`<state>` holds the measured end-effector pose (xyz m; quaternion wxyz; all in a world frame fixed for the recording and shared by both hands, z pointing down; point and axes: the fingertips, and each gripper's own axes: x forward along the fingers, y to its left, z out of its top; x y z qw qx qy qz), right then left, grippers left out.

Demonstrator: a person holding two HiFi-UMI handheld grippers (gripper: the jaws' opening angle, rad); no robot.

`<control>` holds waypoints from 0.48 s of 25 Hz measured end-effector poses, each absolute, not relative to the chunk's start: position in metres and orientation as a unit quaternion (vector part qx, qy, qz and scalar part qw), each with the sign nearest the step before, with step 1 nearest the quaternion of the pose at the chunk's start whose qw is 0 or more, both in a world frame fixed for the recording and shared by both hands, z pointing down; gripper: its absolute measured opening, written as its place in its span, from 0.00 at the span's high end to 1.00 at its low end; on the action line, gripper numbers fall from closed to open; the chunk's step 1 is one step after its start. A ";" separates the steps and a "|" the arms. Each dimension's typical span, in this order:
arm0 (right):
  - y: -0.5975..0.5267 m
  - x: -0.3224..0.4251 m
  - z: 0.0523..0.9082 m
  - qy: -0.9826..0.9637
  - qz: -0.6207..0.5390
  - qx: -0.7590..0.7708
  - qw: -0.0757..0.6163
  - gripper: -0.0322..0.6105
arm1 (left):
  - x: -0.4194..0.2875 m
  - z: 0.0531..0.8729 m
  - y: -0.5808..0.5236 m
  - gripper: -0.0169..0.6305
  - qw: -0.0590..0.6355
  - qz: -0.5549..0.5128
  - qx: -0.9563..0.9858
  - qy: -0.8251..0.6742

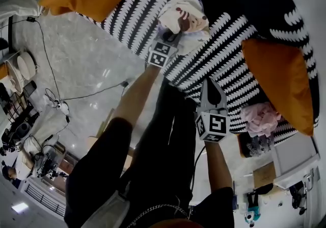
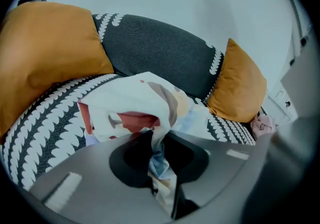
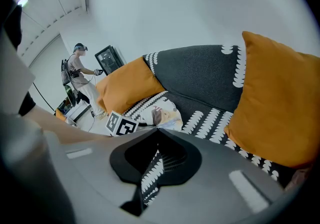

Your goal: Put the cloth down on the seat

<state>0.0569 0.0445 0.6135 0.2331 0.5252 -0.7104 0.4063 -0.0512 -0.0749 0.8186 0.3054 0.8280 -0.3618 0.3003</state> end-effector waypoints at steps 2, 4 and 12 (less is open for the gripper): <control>0.040 0.051 0.610 -0.711 0.407 0.526 0.230 0.95 | -0.057 0.822 -0.076 0.88 0.310 0.299 0.826 -0.363; 0.038 0.049 0.608 -0.711 0.406 0.525 0.230 0.95 | -0.058 0.824 -0.076 0.88 0.311 0.295 0.826 -0.367; 0.046 0.052 0.606 -0.715 0.402 0.519 0.239 0.95 | -0.057 0.806 -0.076 0.84 0.291 0.273 0.842 -0.363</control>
